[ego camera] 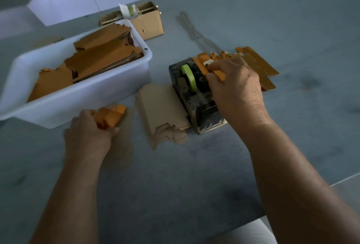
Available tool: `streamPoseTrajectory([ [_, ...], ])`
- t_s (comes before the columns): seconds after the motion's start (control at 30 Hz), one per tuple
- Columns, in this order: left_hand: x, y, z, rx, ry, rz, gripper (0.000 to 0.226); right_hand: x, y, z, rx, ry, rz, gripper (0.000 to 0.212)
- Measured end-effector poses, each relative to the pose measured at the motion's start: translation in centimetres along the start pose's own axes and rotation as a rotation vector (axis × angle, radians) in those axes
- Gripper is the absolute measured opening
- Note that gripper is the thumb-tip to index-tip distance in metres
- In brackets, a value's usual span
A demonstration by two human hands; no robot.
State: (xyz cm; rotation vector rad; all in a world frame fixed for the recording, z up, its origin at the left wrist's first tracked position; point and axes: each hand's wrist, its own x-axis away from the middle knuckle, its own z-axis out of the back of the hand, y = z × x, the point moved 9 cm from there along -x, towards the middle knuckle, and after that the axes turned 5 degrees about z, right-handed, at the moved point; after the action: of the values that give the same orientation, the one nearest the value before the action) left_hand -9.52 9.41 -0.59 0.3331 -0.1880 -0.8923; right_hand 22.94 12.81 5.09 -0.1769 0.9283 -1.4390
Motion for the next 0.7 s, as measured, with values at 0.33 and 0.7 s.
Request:
streamPoseTrajectory([
  [0.33,10.1,6.4,6.4,0.007,0.728,-0.653,0.014,3.2,-3.7,2.6,-0.254,0.107,0.094,0.016],
  [0.7,16.1,8.5,3.7,0.268,0.375,-0.813,0.018,10.5,-4.3,-6.8,-1.315,-0.527,-0.646,0.02],
])
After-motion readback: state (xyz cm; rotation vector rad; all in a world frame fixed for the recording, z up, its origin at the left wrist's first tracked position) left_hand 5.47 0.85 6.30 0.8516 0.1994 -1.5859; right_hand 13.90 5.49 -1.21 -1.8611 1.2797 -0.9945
